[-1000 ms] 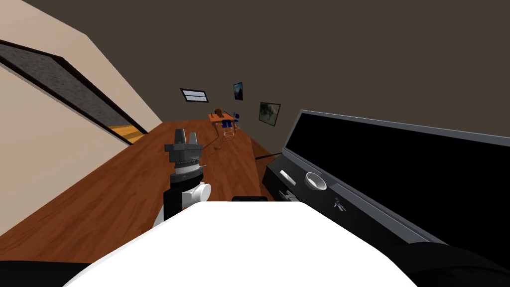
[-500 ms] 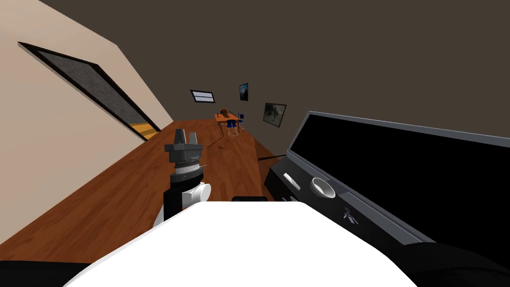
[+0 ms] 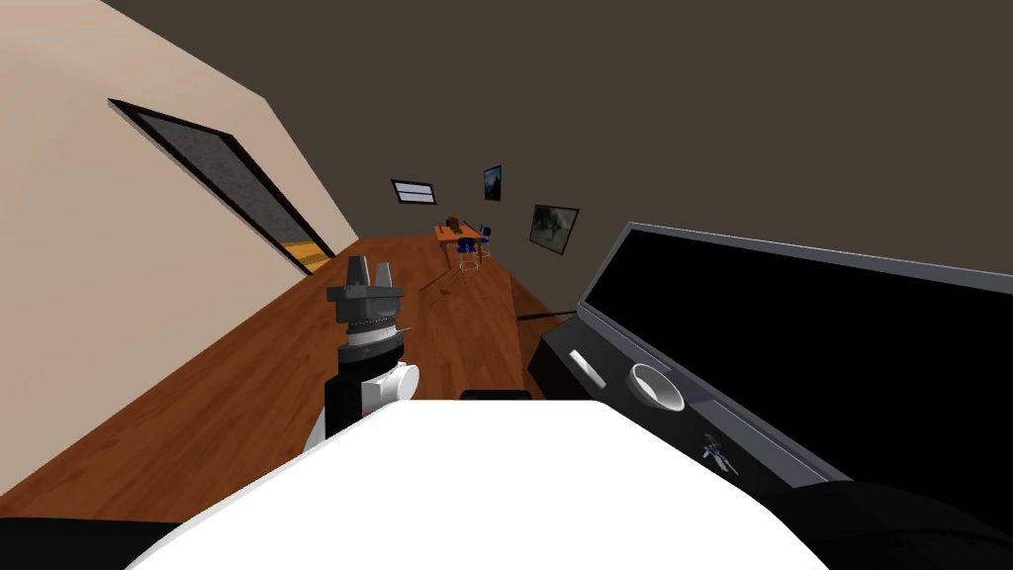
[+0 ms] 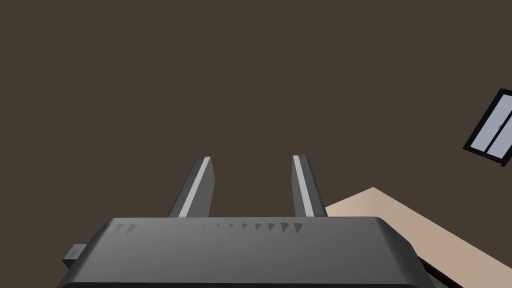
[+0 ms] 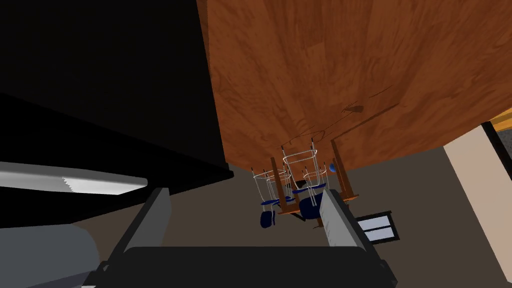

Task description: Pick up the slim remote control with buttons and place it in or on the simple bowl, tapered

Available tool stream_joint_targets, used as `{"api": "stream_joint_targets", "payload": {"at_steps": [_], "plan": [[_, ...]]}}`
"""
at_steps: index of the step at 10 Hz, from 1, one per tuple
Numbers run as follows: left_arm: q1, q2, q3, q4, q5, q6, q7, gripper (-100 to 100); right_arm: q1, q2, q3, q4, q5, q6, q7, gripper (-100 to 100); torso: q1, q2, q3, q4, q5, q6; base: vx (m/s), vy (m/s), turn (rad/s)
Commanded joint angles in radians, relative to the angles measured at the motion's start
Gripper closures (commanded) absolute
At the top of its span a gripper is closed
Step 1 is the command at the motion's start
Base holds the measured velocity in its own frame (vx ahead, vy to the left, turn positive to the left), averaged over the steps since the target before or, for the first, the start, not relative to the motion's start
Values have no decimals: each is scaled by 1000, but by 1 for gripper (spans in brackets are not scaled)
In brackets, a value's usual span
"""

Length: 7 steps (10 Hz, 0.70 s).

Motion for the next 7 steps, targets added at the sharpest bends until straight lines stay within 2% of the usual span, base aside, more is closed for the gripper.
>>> {"api": "stream_joint_targets", "payload": {"at_steps": [1,3,4,7], "plan": [[0,0,0,0,0,0,0,0,4,-25,14,50,17,-13,14,-100,0,0,0,0,0,0,41,12,202],[0,0,0,0,0,0,0,0,4,-25,14,90,17,-13,14,-100,0,-1,-1,0,0,0,42,5,87],[0,0,0,0,0,0,0,0,10,-44,29,134,32,-16,27,-100,0,0,0,0,0,0,56,11,219],[0,0,0,0,0,0,0,0,17,-60,43,215,46,-18,39,-100,0,-3,-1,0,0,-1,67,-1,173]]}}
